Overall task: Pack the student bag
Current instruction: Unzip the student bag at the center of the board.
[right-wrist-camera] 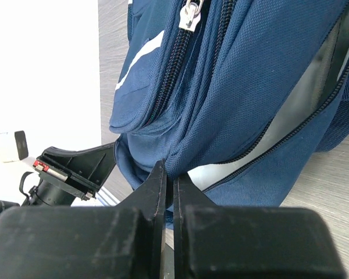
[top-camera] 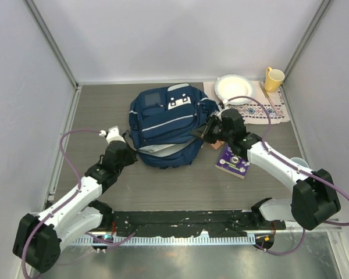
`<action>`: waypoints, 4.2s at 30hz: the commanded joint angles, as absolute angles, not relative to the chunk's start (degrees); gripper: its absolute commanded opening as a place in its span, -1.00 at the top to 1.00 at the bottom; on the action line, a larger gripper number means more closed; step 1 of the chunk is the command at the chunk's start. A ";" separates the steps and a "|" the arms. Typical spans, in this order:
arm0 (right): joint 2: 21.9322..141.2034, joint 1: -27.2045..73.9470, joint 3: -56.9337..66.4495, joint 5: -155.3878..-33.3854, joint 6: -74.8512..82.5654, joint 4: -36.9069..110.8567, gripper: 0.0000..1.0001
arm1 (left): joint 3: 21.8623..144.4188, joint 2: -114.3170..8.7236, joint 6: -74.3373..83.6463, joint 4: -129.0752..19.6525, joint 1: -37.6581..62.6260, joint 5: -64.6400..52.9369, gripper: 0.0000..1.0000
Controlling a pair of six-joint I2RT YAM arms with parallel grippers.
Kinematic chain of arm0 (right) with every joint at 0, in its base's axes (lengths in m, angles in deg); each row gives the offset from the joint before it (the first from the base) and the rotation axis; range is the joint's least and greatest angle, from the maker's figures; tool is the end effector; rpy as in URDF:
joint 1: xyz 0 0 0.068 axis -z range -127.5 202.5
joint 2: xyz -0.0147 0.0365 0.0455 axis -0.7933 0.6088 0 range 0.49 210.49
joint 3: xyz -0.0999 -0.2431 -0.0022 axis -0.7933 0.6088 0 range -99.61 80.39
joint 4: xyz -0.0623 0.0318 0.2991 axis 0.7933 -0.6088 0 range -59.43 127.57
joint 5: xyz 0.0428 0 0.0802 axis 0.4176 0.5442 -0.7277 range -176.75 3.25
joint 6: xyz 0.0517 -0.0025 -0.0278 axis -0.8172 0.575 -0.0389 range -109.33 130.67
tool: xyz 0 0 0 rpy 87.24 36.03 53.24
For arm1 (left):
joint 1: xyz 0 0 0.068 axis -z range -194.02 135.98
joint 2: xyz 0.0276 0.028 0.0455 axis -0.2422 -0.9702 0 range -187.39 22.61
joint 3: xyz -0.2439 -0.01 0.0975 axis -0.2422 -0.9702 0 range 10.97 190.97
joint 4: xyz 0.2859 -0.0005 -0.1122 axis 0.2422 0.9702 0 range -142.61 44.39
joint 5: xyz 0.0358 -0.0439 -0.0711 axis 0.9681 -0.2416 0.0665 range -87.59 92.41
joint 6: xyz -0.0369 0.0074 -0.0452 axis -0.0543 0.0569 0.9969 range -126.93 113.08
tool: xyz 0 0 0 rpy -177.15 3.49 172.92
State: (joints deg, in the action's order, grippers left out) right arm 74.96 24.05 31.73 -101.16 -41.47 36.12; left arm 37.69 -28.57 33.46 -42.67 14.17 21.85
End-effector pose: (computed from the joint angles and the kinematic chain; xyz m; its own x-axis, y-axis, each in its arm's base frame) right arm 0.2980 0.1734 0.2314 -0.7650 0.4553 -0.4555 -0.0845 0.6302 0.7718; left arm 0.2243 -0.1042 0.1799 -0.5111 -0.4194 -0.7502 -0.1678 0.9048 -0.3914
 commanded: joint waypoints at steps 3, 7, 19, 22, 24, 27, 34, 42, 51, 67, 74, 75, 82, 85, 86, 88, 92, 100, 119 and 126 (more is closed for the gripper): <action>71.06 30.26 27.39 -99.84 -37.67 40.03 0.98 | 36.37 -29.16 25.60 -45.31 7.61 19.81 1.00; 70.98 32.37 27.92 -103.00 -37.93 41.78 0.98 | 37.16 -31.00 23.93 -46.63 4.98 15.70 1.00; 79.41 34.92 24.05 -116.01 -35.64 41.44 0.80 | 35.94 -22.75 24.61 -51.82 4.88 -5.93 1.00; 78.63 34.83 28.09 -114.44 -37.49 43.46 -0.17 | 34.00 -19.76 27.26 -51.47 7.25 -5.68 1.00; 77.14 34.48 31.78 -112.95 -38.89 43.55 -0.35 | 32.25 -18.53 30.42 -51.81 10.67 -2.17 1.00; 72.13 33.43 36.70 -107.68 -40.55 41.53 -0.40 | 30.84 -18.79 33.06 -52.25 17.61 6.49 1.00; 60.53 28.34 43.03 -101.16 -45.04 37.92 -0.41 | 32.41 -27.21 36.32 -54.54 30.53 19.10 1.00; 58.40 17.10 46.64 -95.54 -52.16 39.59 -0.38 | 33.47 -28.37 35.62 -57.18 32.83 19.99 1.00; 67.89 9.87 46.29 -91.84 -56.65 47.15 -0.20 | 34.44 -30.04 33.94 -58.67 36.16 18.32 1.00; 78.27 7.85 45.94 -87.98 -57.71 54.36 0.83 | 33.39 -29.16 32.19 -58.94 37.84 18.31 1.00; 69.67 7.94 45.94 -79.28 -53.67 46.46 0.99 | 38.56 -28.45 40.96 -35.76 37.67 43.48 1.00; 68.61 7.85 46.03 -78.23 -53.32 45.84 0.98 | 40.57 -29.93 42.11 -33.04 37.32 45.37 1.00; 67.63 7.85 45.41 -80.94 -52.43 45.48 0.99 | 45.86 -39.69 45.54 -25.19 33.10 50.57 1.00; 67.46 7.94 45.94 -81.03 -52.52 46.09 0.99 | 47.44 -41.20 46.33 -23.53 30.29 50.49 1.00; 67.02 7.85 46.29 -81.29 -52.43 47.05 0.98 | 47.53 -40.94 46.42 -23.34 29.06 50.22 0.99; 67.19 7.85 46.29 -82.61 -51.74 48.99 0.98 | 47.36 -39.80 45.90 -23.69 28.44 49.70 0.90; 72.02 7.76 40.68 -89.98 -46.92 49.79 0.98 | 46.57 -32.27 41.51 -26.06 28.26 44.26 -0.19; 83.96 5.13 19.70 -97.37 -33.90 41.71 0.98 | 47.79 -11.94 39.22 -19.65 28.35 41.96 -0.99; 72.66 -4.72 22.12 -69.20 -35.28 24.75 -0.80 | 62.12 -18.88 36.58 -8.05 28.35 40.22 -0.99; 66.93 11.77 19.75 -68.16 -35.91 15.86 -0.99 | 60.72 -19.48 37.02 -9.28 28.26 33.54 -0.99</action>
State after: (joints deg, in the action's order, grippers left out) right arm 67.42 2.48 21.87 -69.27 -34.82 20.45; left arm 60.23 -18.89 37.56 -8.38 28.38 38.00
